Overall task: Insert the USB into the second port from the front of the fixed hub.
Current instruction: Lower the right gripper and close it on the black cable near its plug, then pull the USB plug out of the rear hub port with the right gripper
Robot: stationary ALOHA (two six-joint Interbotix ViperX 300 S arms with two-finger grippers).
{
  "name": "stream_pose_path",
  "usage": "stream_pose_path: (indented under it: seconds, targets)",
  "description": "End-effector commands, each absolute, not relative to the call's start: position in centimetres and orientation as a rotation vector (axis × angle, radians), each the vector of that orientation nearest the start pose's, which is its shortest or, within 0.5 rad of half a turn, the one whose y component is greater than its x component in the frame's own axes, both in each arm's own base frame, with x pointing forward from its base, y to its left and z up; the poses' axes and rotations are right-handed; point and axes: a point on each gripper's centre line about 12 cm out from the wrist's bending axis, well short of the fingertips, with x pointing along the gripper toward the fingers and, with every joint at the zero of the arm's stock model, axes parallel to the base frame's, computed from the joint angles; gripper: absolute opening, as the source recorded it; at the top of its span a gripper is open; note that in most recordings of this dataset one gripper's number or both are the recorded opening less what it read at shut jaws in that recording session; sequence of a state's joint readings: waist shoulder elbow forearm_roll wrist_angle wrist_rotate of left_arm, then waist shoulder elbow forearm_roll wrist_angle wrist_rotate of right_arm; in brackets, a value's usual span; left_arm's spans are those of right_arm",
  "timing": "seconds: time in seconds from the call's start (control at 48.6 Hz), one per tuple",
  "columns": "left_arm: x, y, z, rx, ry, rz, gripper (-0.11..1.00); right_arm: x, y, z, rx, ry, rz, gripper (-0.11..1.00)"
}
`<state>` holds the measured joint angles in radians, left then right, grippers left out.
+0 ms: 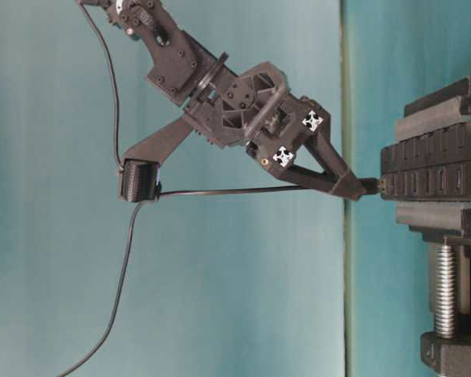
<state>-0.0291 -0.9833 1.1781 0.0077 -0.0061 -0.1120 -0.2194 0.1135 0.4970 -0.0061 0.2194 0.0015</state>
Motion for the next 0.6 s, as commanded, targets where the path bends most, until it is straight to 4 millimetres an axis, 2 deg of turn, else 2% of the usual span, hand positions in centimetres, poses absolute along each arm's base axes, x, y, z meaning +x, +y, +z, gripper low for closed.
stream_pose_path:
  seconds: [0.0,0.144,0.412,0.577]
  targets:
    - [19.5,-0.6,26.7,-0.101,0.176,-0.020,0.00,41.4,-9.0,17.4,0.074,0.788,-0.199,0.21]
    - [19.5,-0.6,26.7,-0.101,0.178,-0.021,0.00,41.4,-8.9,17.7,0.075,0.783,-0.199,0.10]
    - [19.5,-0.6,26.7,-0.100,0.178,-0.022,0.00,41.7,-8.9,18.3,0.076,0.766,-0.199,0.09]
    - [19.5,-0.6,26.7,-0.100,0.178,-0.020,0.00,42.0,-8.7,20.1,0.077,0.737,-0.196,0.09]
